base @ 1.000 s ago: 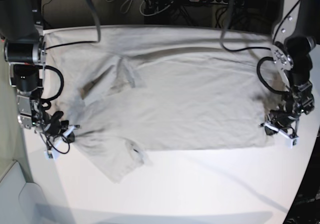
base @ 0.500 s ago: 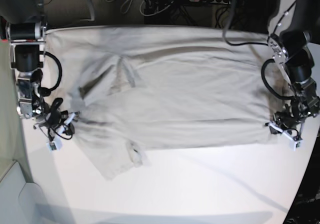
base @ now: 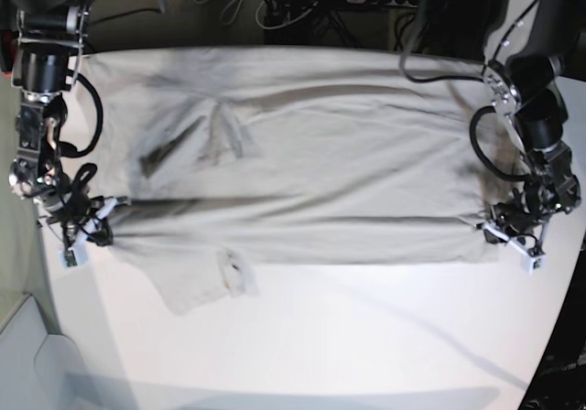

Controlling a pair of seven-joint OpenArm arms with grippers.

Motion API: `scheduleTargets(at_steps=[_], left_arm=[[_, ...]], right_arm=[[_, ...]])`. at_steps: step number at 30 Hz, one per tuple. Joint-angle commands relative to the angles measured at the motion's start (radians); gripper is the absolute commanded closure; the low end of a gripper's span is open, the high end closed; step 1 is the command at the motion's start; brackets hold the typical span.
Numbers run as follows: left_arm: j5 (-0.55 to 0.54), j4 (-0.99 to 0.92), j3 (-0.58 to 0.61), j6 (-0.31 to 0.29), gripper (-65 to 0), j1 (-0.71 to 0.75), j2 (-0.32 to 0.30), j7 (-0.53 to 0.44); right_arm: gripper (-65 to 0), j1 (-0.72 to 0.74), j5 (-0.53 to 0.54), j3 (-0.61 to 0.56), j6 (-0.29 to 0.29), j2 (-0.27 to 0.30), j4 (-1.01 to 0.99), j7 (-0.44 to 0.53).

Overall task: Layout the t-shirt on the table in an organized manner, then fold the t-shirt properly
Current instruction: 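Lift the hem with both grippers and fold it toward the collar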

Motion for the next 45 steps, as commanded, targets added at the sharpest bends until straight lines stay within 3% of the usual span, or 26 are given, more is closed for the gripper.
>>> scheduleTargets(at_steps=[1,4,7,14,20,26,32,36,40,45], left_arm=[[-0.013,0.016,0.0,-0.004,-0.1,-0.029,-0.017,-0.021],[-0.013,0.018,-0.002,-0.01,-0.1,-0.029,-0.004,-0.021],[-0.013,0.041,-0.002,-0.103,-0.1,-0.022,0.002,-0.019],[-0.013,0.311,-0.002,-0.103,-0.1,0.119,0.072,0.074],[-0.013,0.598,-0.002,-0.103,-0.1,0.265,0.143,0.081],[-0.013,0.754,-0.002,-0.103,-0.1,0.329,0.172,0.122],[-0.013,0.804,-0.003,-0.103,-0.1,0.334,0.166,0.143],[-0.062,0.804,-0.08,-0.103,-0.1,0.332,0.166,0.145],[-0.148,0.794,-0.123,-0.103,-0.1,0.331,0.16,0.191],[-0.161,0.802,-0.129,-0.103,-0.1,0.332,0.16,0.219]], right_arm=[[0.0,0.012,0.012,0.013,0.022,0.016,0.042,0.028],[0.0,-0.026,0.012,0.041,0.045,0.014,0.102,-0.006],[0.0,-0.064,0.012,0.059,0.047,-0.001,0.139,-0.02],[0.0,-0.158,0.012,0.076,0.049,-0.007,0.214,-0.02],[0.0,-0.232,0.013,0.076,0.049,-0.026,0.308,-0.02],[0.0,-0.293,0.013,0.077,0.049,-0.029,0.416,-0.02],[0.0,-0.339,0.013,0.128,0.049,-0.044,0.482,-0.02],[0.0,-0.348,0.013,0.186,0.055,-0.059,0.505,-0.022],[0.0,-0.371,0.013,0.231,0.147,-0.07,0.505,-0.022],[0.0,-0.397,0.012,0.266,0.147,-0.086,0.507,-0.022]])
